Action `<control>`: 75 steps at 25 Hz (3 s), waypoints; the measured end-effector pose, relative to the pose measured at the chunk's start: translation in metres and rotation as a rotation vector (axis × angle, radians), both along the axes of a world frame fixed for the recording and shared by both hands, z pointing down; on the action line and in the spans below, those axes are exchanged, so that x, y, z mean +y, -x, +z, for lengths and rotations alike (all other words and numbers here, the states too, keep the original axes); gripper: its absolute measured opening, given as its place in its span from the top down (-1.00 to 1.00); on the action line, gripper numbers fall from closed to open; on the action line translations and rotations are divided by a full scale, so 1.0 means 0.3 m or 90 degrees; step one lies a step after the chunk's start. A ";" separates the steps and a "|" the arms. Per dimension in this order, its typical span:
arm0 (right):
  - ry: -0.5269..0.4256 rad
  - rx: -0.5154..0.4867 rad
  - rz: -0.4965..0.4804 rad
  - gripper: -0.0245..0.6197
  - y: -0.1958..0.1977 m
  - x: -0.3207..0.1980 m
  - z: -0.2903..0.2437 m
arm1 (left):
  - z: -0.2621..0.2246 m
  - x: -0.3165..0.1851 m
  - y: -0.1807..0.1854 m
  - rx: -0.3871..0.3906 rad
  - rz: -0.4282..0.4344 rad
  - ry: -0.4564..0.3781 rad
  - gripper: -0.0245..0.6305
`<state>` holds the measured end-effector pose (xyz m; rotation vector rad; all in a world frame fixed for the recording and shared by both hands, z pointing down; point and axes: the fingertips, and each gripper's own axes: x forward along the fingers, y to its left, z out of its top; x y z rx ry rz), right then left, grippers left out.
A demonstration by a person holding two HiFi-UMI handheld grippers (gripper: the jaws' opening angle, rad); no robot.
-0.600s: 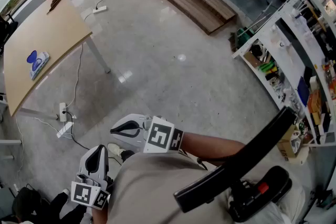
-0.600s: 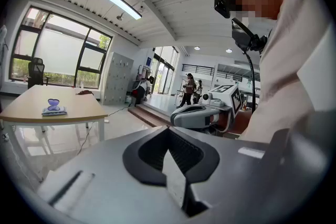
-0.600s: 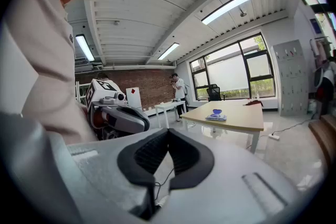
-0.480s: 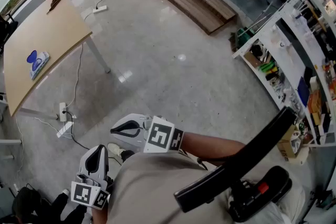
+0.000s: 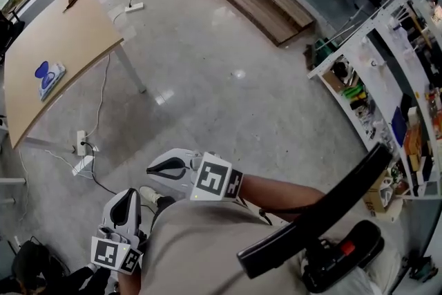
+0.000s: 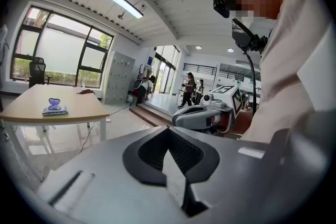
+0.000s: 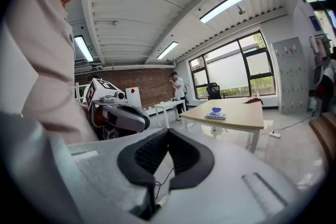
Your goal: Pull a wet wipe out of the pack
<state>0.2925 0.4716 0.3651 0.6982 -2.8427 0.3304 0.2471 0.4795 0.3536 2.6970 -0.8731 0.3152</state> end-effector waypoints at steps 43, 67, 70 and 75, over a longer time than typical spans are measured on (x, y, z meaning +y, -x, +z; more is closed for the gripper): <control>-0.001 0.056 -0.034 0.92 1.131 -1.357 0.025 | 0.053 -1.349 1.146 0.025 -0.058 -0.004 0.92; 0.039 0.115 -0.122 0.73 1.168 -2.457 0.365 | 0.341 -2.399 1.272 -0.047 -0.185 0.089 0.92; 0.052 0.152 -0.115 0.69 1.238 -2.544 0.460 | 0.422 -2.474 1.348 -0.066 -0.166 0.112 0.82; 0.071 0.198 -0.105 0.69 1.353 -2.650 0.603 | 0.549 -2.576 1.443 -0.110 -0.114 0.138 0.82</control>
